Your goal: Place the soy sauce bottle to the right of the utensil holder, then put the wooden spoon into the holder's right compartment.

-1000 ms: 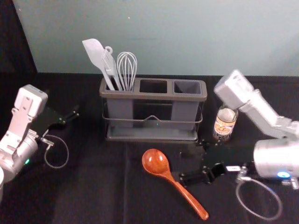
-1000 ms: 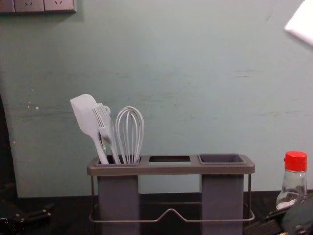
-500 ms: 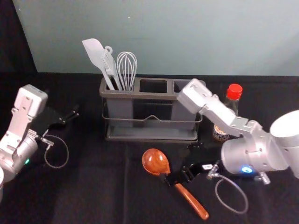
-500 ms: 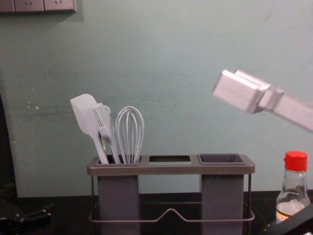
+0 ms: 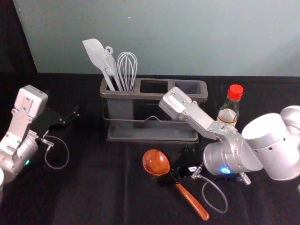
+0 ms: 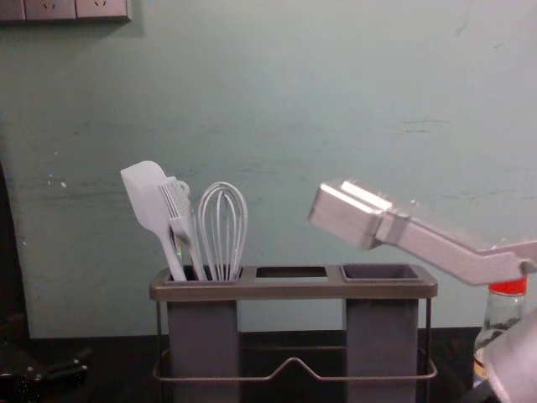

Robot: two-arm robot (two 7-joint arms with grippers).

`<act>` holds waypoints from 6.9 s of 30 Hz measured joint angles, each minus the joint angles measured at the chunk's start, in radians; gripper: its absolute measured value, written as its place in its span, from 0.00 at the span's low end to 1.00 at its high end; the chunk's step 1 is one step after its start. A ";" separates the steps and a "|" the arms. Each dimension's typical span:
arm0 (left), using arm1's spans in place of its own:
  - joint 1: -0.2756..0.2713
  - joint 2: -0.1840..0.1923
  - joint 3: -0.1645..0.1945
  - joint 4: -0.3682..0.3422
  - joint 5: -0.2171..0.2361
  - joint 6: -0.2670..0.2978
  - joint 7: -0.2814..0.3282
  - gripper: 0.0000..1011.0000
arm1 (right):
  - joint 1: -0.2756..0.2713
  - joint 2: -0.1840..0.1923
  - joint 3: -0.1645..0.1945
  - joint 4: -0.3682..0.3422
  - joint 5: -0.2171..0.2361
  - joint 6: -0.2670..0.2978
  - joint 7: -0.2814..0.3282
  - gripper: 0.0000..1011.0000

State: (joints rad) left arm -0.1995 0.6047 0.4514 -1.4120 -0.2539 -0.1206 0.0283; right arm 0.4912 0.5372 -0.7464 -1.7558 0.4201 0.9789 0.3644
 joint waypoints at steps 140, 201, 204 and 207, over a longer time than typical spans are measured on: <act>0.000 0.000 0.000 0.000 0.000 0.000 0.000 0.99 | -0.139 -0.218 0.322 -0.204 -0.274 -0.414 -0.161 0.83; 0.000 0.000 0.000 0.000 0.000 0.000 0.000 0.99 | -0.105 -0.390 0.417 0.107 -0.471 -0.761 -0.186 0.83; 0.000 0.000 0.000 0.000 0.000 0.000 0.000 0.99 | -0.112 -0.391 0.420 0.103 -0.475 -0.760 -0.181 0.83; 0.000 0.000 0.000 0.000 0.000 0.000 0.000 0.99 | -0.123 -0.393 0.423 0.099 -0.480 -0.758 -0.174 0.83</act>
State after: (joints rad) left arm -0.1996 0.6047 0.4514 -1.4120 -0.2539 -0.1205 0.0283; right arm 0.3681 0.1446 -0.3231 -1.6568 -0.0604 0.2210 0.1908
